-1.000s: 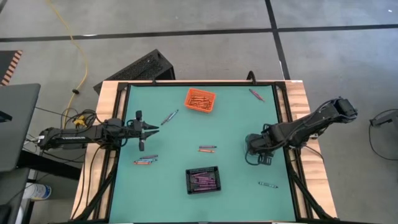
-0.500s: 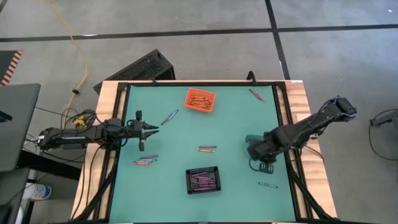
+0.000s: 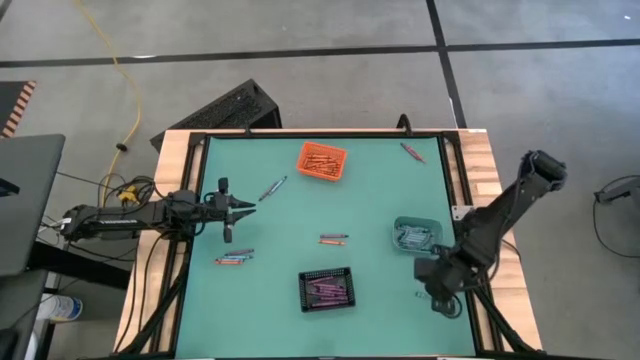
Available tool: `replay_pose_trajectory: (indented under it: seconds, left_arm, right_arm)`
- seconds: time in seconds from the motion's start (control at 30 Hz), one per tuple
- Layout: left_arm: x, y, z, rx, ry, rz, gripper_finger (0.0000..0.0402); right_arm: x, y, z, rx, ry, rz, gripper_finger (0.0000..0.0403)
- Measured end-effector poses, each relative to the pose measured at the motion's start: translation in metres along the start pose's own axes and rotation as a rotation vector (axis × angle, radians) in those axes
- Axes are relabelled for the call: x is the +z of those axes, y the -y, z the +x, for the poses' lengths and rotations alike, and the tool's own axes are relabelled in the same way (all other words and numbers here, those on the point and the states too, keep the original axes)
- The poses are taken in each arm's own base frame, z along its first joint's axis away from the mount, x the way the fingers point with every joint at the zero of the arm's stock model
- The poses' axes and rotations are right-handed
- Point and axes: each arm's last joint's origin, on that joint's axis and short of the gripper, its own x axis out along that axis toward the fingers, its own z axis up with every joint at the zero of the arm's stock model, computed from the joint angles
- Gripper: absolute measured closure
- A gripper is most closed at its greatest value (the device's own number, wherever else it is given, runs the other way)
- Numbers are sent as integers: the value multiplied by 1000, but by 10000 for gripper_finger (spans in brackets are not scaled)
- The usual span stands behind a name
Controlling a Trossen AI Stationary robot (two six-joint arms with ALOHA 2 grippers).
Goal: Sort crayons
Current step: Put the blue crayon into the blue bin
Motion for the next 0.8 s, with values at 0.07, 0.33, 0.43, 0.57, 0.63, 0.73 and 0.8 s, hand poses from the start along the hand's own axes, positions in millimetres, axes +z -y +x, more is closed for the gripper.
replay_pose_trajectory:
  seconds: [0.07,0.33,0.43,0.57,0.63,0.73,0.8]
  left_arm:
    - [0,0,0,-1,0,0,348]
    - [0,0,0,0,0,0,348]
    - [0,0,0,0,0,0,348]
    - [0,0,0,0,0,0,348]
    - [0,0,0,0,0,0,348]
    - [0,0,0,0,0,0,348]
    - [0,0,0,0,0,0,348]
  right_arm:
    - [-5,-3,7,-19,-20,-17,296]
    - [-10,-17,44,-109,-41,-83,296]
    - [-8,-17,60,-157,-77,-106,296]
    - [-6,-14,75,-227,-123,-93,296]
    - [-5,-13,79,-231,-143,-98,296]
    - [-1,-13,83,-227,-159,-95,296]
    - [1,-12,86,-234,-171,-100,299]
